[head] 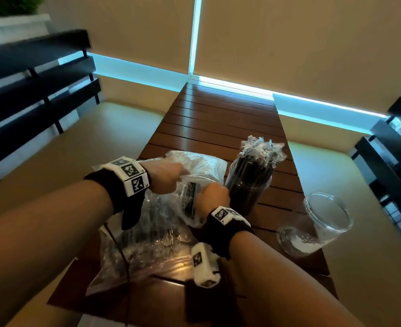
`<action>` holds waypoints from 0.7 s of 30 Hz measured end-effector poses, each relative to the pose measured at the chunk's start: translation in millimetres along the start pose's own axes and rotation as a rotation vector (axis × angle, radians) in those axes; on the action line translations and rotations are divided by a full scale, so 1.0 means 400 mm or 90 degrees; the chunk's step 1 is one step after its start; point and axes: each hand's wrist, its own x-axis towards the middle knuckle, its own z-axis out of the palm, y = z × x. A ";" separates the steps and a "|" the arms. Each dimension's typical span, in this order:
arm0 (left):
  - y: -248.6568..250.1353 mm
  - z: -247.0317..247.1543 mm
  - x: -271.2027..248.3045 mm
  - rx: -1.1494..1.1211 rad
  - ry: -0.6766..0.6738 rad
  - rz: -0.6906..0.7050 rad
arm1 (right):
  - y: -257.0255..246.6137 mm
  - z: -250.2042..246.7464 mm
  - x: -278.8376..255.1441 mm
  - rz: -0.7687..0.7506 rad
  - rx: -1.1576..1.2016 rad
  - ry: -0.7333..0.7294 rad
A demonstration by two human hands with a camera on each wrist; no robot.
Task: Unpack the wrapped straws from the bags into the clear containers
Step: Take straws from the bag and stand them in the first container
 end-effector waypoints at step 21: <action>-0.063 0.039 -0.037 -0.085 0.035 0.018 | -0.067 0.063 0.001 -0.256 -0.167 -0.080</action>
